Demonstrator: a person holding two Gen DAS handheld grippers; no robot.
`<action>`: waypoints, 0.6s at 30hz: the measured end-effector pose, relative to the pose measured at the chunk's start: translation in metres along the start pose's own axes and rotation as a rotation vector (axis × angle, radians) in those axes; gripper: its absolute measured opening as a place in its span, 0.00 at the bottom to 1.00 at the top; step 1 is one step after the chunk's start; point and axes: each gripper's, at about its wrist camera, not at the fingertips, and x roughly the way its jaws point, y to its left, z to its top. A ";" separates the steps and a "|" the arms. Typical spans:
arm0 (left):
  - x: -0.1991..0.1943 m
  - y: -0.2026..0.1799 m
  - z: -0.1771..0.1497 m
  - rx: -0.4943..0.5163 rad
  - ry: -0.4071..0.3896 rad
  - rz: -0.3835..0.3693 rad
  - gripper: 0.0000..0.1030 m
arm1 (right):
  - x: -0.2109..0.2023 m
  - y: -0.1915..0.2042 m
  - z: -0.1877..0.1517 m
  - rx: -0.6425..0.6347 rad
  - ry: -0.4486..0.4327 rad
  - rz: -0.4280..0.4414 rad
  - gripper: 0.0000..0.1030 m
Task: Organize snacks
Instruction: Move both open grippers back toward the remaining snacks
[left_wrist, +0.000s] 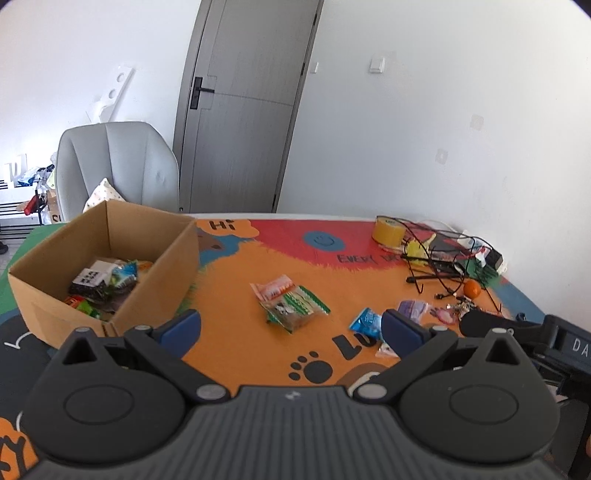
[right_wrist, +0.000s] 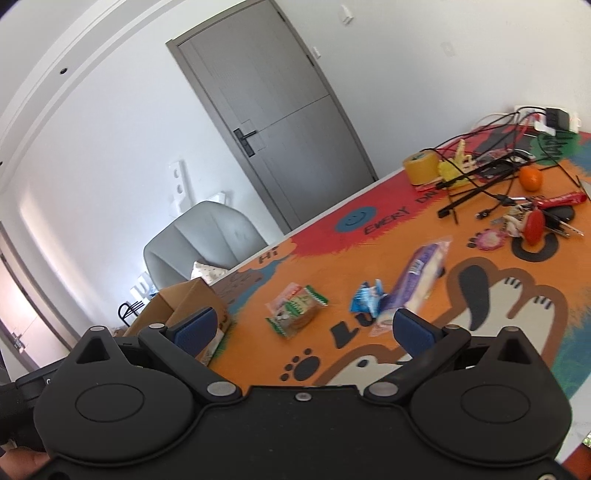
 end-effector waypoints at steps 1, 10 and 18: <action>0.002 -0.002 -0.001 0.001 0.004 0.001 1.00 | 0.000 -0.003 0.000 0.005 0.001 -0.004 1.00; 0.021 -0.013 -0.008 0.029 0.044 -0.007 1.00 | 0.008 -0.023 -0.006 0.034 0.027 -0.025 1.00; 0.036 -0.015 -0.014 0.030 0.077 -0.010 1.00 | 0.014 -0.034 -0.009 0.052 0.041 -0.040 1.00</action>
